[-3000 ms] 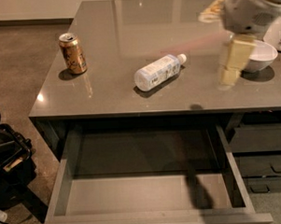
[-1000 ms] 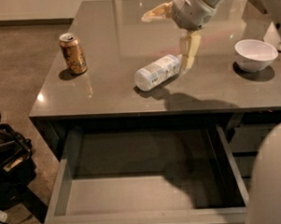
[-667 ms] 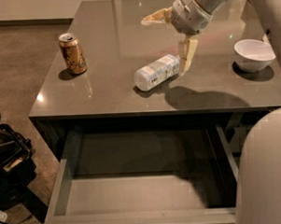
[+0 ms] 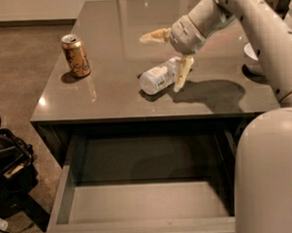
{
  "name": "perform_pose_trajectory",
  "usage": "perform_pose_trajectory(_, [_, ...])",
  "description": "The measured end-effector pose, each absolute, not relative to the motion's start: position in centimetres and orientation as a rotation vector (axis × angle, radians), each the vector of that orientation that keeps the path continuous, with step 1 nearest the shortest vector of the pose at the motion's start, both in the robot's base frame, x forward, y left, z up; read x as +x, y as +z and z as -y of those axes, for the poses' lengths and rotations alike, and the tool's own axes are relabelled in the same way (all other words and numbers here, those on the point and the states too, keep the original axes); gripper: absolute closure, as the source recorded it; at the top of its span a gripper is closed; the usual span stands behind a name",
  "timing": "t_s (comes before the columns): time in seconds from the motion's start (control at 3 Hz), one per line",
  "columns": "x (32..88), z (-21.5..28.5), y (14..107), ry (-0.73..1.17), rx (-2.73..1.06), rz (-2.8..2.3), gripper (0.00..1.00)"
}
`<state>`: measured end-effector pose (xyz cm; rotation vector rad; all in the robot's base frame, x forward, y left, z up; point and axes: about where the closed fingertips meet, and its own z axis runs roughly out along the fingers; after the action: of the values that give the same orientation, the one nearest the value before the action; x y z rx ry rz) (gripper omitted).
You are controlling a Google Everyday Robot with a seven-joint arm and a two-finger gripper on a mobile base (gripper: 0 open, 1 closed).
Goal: Place blue plastic bottle into top drawer
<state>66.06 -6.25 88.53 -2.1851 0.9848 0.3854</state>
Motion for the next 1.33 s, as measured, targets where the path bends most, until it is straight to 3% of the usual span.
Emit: perform_pose_trajectory(1.33, [66.7,5.4,86.4,0.409,-2.209,-1.12,0.0])
